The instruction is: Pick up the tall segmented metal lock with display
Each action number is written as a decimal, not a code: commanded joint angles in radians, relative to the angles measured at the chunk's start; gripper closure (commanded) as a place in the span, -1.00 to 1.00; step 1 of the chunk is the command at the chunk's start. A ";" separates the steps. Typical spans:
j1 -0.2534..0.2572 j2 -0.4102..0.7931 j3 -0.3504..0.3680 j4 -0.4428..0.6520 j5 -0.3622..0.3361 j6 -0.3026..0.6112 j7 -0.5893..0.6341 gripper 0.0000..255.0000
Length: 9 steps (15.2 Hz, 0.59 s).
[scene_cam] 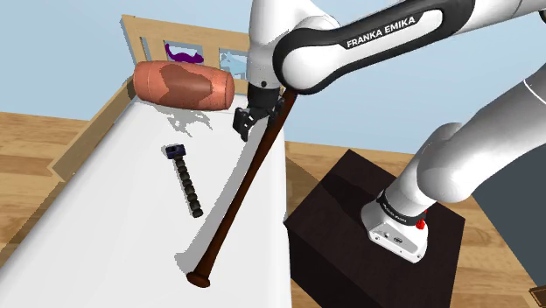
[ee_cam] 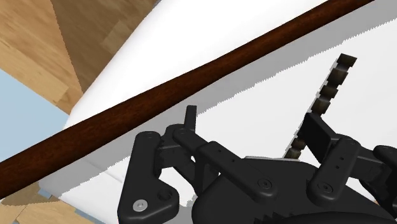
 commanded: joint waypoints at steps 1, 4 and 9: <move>-0.006 0.081 0.028 0.036 -0.038 0.045 0.065 -1.00; -0.005 0.208 0.058 0.100 -0.115 0.101 0.171 -1.00; 0.036 0.426 0.058 0.238 -0.269 0.155 0.350 -1.00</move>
